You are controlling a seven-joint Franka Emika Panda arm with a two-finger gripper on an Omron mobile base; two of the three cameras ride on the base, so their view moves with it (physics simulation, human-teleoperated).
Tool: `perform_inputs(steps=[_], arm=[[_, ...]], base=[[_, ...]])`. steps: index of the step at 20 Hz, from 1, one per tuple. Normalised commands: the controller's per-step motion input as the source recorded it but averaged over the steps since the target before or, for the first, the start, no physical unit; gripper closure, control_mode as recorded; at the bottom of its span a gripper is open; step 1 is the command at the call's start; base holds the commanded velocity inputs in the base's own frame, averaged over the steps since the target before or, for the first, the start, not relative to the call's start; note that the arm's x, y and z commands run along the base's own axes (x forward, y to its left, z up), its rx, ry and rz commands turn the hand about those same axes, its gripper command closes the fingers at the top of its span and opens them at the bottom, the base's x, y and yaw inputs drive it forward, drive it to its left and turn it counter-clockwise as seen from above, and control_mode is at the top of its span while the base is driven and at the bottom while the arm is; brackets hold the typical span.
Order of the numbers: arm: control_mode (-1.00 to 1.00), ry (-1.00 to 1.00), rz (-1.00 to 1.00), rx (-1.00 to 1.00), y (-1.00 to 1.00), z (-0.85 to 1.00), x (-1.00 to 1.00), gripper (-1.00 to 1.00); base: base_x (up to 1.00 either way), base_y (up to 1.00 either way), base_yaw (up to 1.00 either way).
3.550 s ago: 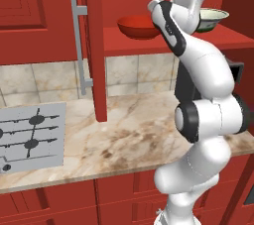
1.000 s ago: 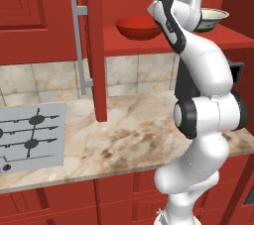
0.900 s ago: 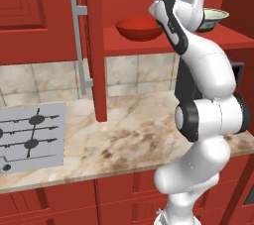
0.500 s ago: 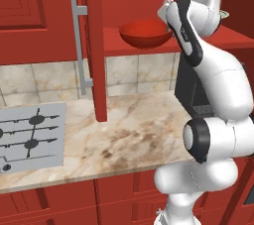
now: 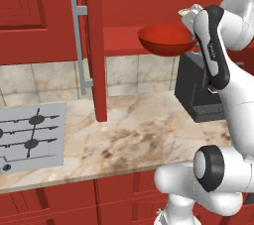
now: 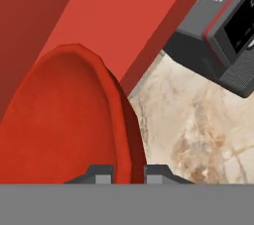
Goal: Move the bowls from the cabinet to the plates on the dining table.
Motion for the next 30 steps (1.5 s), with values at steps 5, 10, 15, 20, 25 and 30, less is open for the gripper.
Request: perform_inputs(steps=[5,10,15,20,25,30], arm=[[-1.00,0.00,-0.06,0.01,-0.07,0.16,-0.87,1.00],[-1.00,0.00,-0.03,0.00,0.00,0.06,-1.00,1.00],[-1.00,-0.01,-0.04,0.04,0.00,-0.03,-1.00,1.00],[-1.00,-0.03,-0.05,0.03,0.00,-0.24,-0.94,1.00],[-1.00,0.00,-0.07,0.03,0.00,-0.16,-0.83,1.00],[-1.00,0.00,-0.06,0.01,0.00,-0.05,-0.73,1.00]], base=[[0.00,0.00,0.00],[0.00,0.00,0.00],[0.00,0.00,0.00],[0.00,0.00,0.00],[0.00,0.00,0.00],[0.00,0.00,0.00]])
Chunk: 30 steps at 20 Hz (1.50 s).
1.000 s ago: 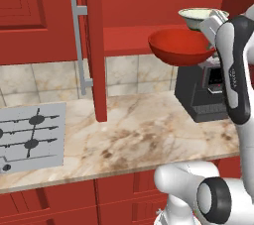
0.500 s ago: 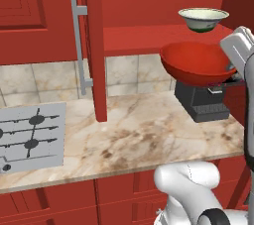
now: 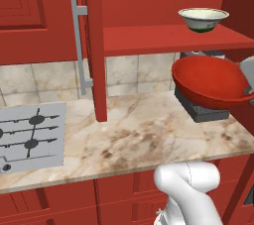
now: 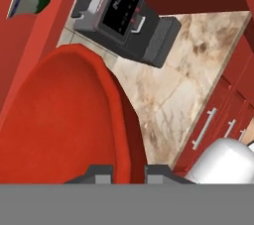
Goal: Move the bowls from the cabinet to the plates on the dining table.
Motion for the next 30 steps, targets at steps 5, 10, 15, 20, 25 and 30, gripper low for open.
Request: perform_inputs(steps=[5,10,15,20,25,30], arm=[[-1.00,0.00,-0.04,0.00,0.00,0.00,-0.53,1.00],[-1.00,0.00,-0.01,0.00,0.00,0.00,-0.11,1.00],[-1.00,0.00,0.00,0.00,0.00,0.00,0.00,1.00],[-1.00,0.00,0.00,0.00,0.00,0.00,0.00,1.00],[-1.00,0.00,0.00,0.00,0.00,0.00,0.00,1.00],[-1.00,0.00,0.00,0.00,0.00,0.00,0.00,1.00]], base=[[0.00,0.00,0.00],[0.00,0.00,0.00],[0.00,0.00,0.00],[0.00,0.00,0.00],[0.00,0.00,0.00],[0.00,0.00,0.00]])
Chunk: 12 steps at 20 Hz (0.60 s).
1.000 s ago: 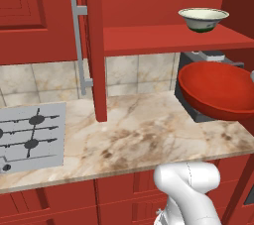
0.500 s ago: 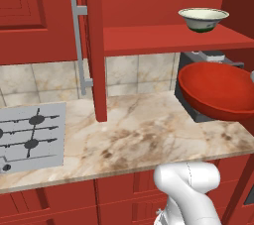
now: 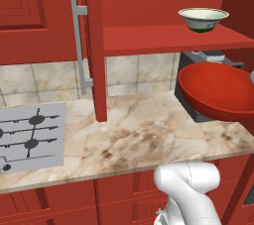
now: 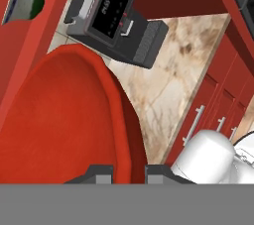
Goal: Move the bowls from the cabinet to the plates on the dining table.
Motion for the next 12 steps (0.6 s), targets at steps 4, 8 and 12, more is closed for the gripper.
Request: perform_inputs(steps=[4,8,12], arm=[[-1.00,0.00,0.00,0.00,0.00,0.00,0.00,1.00],[-1.00,0.00,0.00,0.00,0.00,0.00,0.00,1.00],[-1.00,0.00,0.00,0.00,0.00,0.00,0.00,1.00]], base=[[0.00,0.00,0.00],[0.00,0.00,0.00],[0.00,0.00,0.00]])
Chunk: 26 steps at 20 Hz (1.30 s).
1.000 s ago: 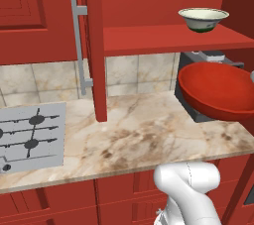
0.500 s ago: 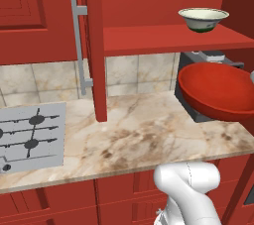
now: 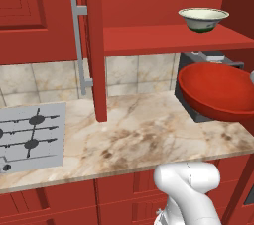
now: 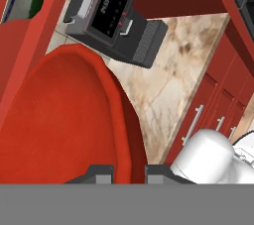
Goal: Move the bowls from the cabinet to the plates on the dining table.
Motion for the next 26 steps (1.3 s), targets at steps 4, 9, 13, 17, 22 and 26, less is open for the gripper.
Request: perform_inputs(steps=[4,9,13,17,22,26], arm=[[-1.00,0.00,0.00,0.00,0.00,0.00,0.00,1.00],[-1.00,0.00,0.00,0.00,0.00,0.00,0.00,1.00],[1.00,0.00,0.00,0.00,0.00,0.00,0.00,1.00],[1.00,0.00,0.00,0.00,0.00,0.00,0.00,1.00],[1.00,0.00,0.00,0.00,0.00,0.00,0.00,1.00],[1.00,0.00,0.00,0.00,0.00,0.00,0.00,1.00]], base=[[0.00,0.00,0.00],[0.00,0.00,0.00],[0.00,0.00,0.00],[-0.11,0.00,0.00],[-0.68,-0.05,0.07],[-0.92,0.00,0.14]])
